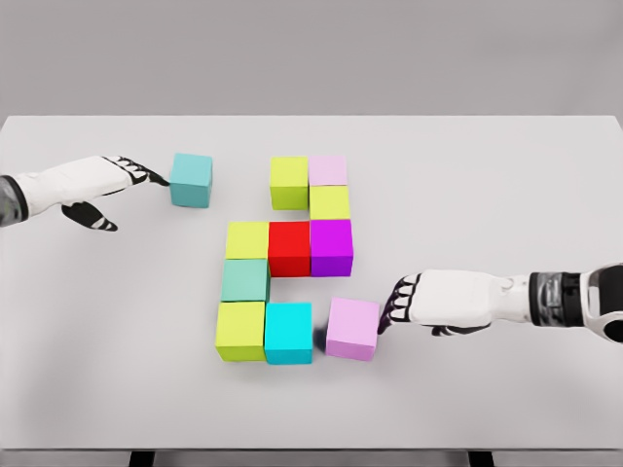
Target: Assemble the squares on the desktop into the number 2
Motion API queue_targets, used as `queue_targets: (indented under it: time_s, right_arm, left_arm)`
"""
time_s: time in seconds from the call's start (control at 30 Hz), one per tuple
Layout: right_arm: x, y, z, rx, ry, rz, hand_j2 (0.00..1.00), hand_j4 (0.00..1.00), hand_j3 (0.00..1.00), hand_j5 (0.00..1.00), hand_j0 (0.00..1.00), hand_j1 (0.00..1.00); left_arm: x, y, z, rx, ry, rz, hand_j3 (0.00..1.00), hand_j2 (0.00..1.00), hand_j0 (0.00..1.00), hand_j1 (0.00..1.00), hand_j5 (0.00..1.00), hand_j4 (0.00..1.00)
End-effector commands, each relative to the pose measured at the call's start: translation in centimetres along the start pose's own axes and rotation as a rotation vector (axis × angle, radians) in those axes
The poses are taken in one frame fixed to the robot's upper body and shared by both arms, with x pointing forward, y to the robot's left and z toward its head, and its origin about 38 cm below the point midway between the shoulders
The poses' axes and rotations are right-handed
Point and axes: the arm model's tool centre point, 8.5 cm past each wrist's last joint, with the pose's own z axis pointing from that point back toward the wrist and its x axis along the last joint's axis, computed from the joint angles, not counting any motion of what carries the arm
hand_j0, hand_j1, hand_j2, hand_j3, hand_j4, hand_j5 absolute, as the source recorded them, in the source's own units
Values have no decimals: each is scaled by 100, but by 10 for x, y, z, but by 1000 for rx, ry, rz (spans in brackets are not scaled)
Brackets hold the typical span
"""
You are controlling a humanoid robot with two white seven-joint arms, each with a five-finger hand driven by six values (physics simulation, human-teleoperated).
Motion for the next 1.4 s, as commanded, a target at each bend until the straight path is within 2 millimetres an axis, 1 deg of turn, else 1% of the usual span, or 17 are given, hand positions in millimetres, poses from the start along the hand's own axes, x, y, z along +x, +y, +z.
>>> queue_targets:
  time_s: [0.0,0.1,0.3,0.5,0.57,0.6,0.77,0.87,1.03,1.17,1.27,1.37]
  right_arm:
    - [0,-1,-2,-7,0,-3,79,79,79,79,79,79]
    - [-1,-2,-3,-12,0,-1,79,79,79,79,79,79]
    - [1,-3,-5,-17,-5,-2,79,79,79,79,79,79]
    - [1,-4,-7,-24,-10,-2,79,79,79,79,79,79]
    - [2,-4,-8,-24,-13,-2,79,79,79,79,79,79]
    - [3,-4,-8,-23,-14,-2,79,79,79,79,79,79]
    - [3,-5,-9,-27,-17,0,79,79,79,79,79,79]
    - [4,-5,-9,-28,-19,0,79,79,79,79,79,79]
    - [5,-5,-10,-28,-22,-1,79,79,79,79,79,79]
    - [5,-6,-11,-33,-26,-1,79,79,79,79,79,79]
    - [6,-6,-12,-34,-27,0,79,79,79,79,79,79]
    - [6,-6,-12,-34,-27,0,79,79,79,79,79,79]
  left_arm:
    - [1,1,-1,5,-3,3,93,93,93,93,93,93]
    - [5,0,-6,9,-16,8,93,93,93,93,93,93]
    - [9,2,-7,-1,-26,-1,93,93,93,93,93,93]
    - [-3,0,-3,-8,7,16,93,93,93,93,93,93]
    - [-4,0,-3,-7,9,20,93,93,93,93,93,93]
    - [-5,3,-3,-3,12,19,93,93,93,93,93,93]
    - [-7,2,-16,-5,20,32,93,93,93,93,93,93]
    - [-6,2,-17,-5,20,33,93,93,93,93,93,93]
    - [3,0,-27,-9,-6,33,93,93,93,93,93,93]
    - [5,0,-29,-9,-12,30,93,93,93,93,93,93]
    - [2,0,-27,-9,-5,34,93,93,93,93,93,93]
    - [-9,5,-24,-8,25,46,94,94,94,94,94,94]
